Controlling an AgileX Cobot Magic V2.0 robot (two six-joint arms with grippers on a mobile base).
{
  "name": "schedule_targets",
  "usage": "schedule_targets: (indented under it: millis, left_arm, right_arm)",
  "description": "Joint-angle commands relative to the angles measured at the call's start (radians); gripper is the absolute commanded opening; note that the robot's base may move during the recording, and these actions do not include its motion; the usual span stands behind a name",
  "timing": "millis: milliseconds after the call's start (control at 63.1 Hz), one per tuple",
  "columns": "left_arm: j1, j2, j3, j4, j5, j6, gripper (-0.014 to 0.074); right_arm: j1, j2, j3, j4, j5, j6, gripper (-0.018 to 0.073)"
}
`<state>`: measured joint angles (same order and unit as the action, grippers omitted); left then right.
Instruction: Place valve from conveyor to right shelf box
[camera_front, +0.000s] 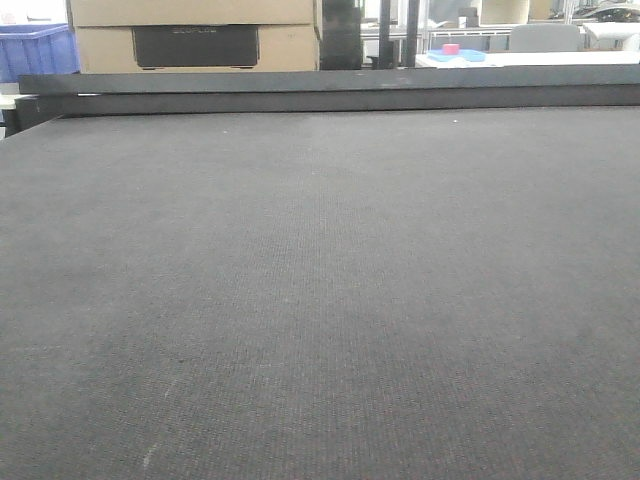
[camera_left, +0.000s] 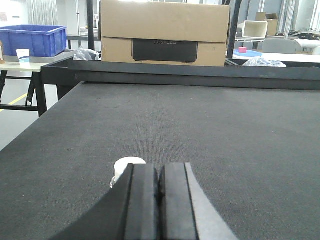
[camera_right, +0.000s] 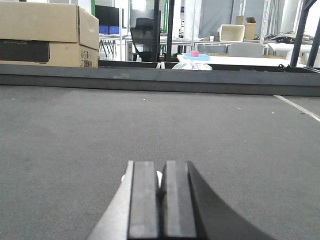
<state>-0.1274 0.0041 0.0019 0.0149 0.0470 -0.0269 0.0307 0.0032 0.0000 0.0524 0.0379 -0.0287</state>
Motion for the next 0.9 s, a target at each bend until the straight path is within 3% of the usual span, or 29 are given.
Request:
schedule_targets:
  millis: [0,681,808,887]
  left_arm:
    - [0.004,-0.004,-0.002,-0.005,-0.018,-0.001,-0.0111]
    - [0.004,-0.004,-0.002,-0.005,-0.024,-0.001,-0.0111]
    - [0.004,-0.004,-0.002,-0.005,-0.047,-0.001,-0.0111]
    - [0.004,-0.004,-0.026,-0.005,-0.011,-0.001,-0.0111]
  right_arm:
    - [-0.006,-0.003,0.0,-0.007,-0.024,-0.002,-0.0168]
    - [-0.006,-0.003,0.0,-0.007,-0.024,-0.002,-0.0168]
    - [-0.006,-0.003,0.0,-0.007,-0.09,-0.002,-0.0168]
    - [-0.006,-0.003,-0.022,-0.007,-0.038,-0.002,-0.0168]
